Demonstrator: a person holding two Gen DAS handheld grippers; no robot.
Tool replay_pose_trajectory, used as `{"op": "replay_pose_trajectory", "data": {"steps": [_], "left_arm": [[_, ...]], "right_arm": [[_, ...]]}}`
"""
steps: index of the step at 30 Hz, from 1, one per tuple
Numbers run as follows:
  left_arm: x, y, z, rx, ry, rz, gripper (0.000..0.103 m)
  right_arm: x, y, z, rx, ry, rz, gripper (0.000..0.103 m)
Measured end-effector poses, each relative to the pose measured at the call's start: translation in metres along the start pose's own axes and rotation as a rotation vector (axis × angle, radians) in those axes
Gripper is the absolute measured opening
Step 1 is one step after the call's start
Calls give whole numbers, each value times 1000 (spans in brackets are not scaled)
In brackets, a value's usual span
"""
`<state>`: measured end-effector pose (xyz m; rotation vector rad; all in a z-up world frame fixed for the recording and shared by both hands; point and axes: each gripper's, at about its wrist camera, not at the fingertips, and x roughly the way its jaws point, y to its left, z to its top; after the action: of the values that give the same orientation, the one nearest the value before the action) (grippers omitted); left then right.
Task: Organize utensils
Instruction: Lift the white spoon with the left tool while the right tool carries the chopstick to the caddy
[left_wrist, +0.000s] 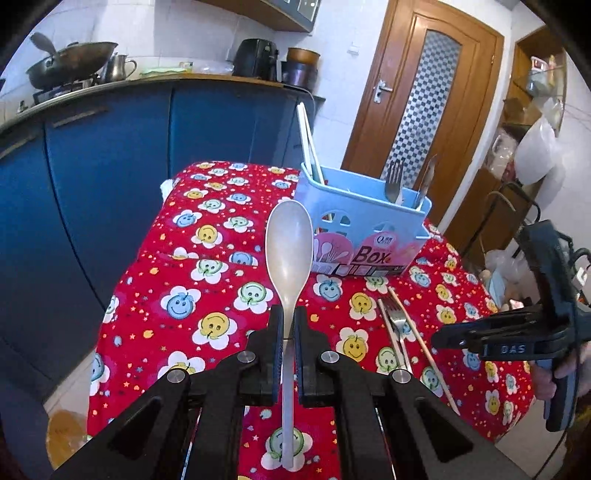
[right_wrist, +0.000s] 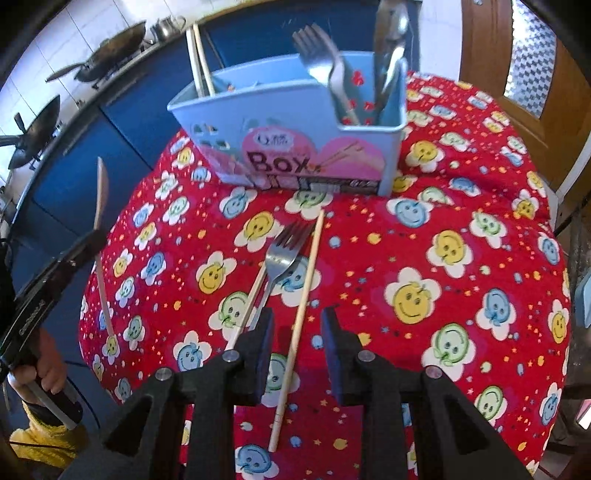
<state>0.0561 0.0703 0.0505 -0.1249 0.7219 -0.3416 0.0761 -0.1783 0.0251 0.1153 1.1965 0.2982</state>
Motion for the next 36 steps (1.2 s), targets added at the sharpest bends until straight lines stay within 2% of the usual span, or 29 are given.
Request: {"op": "replay_pose_trajectory", "data": {"steps": [6,11,16,19,27,36], "left_arm": [[-17,-5,-2,0,-60,-28,5],[-19,-8,1,7,-73,-36,5],[-20,-5,0,-7,-82,-72,5],[-21,-6,4,3,-88,-63,5],[-18,-15,10,5,-121,-43,5],[-3,-26,16,-1,-112,-61,5]], "right_arm": [[13,7,10,-35,85,-53,25],[29,9,16,-47,155,-70,20],[34,14,19,-71,155,-91,15],[36,15,21,-72,151,-84,12],[31,-1,10,8,10,5,7],[-10,-26,-20,87,-162,149,6]]}}
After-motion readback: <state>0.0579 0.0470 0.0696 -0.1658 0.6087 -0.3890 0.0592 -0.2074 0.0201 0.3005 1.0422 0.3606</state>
